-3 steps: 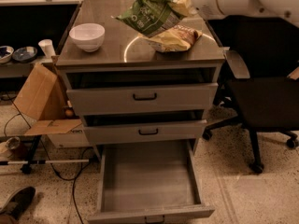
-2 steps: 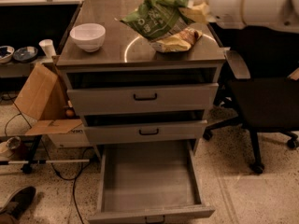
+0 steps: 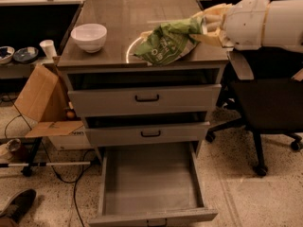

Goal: Place green jalapeno chip bag into bottom drawer

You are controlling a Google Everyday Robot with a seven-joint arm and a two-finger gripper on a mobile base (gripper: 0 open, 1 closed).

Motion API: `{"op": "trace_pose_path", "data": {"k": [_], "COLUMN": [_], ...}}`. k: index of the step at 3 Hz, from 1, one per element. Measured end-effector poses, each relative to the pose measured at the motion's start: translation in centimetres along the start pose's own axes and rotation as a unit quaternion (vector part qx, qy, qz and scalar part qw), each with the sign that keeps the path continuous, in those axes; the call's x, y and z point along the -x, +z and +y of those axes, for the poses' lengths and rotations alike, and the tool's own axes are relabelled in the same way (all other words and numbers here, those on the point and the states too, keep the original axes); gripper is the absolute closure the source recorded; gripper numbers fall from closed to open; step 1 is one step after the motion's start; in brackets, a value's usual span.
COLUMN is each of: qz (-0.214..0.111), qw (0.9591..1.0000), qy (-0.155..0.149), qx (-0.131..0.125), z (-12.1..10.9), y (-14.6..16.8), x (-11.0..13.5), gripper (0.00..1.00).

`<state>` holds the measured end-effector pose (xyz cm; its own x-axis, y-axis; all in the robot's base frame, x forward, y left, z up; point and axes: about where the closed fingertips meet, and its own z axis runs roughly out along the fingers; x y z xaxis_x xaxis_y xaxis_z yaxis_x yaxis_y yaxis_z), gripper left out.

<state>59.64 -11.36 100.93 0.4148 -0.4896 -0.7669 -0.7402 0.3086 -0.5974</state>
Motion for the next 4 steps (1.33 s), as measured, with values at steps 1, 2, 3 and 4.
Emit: {"op": "trace_pose_path", "data": {"k": [1,2,3,4], "qz": [-0.001,0.012,0.039,0.069], "qw": [0.9979,0.9894,0.9796,0.9678], "qy": [0.020,0.072,0.112,0.145], "qx": [0.062,0.125,0.162,0.194], "z": [3.5,8.9,12.9,17.2], "y": [3.6,9.1,13.0,16.7], "x": [-4.6,-10.5,-14.2,-17.9], "gripper": [1.00,1.00,1.00,1.00]}}
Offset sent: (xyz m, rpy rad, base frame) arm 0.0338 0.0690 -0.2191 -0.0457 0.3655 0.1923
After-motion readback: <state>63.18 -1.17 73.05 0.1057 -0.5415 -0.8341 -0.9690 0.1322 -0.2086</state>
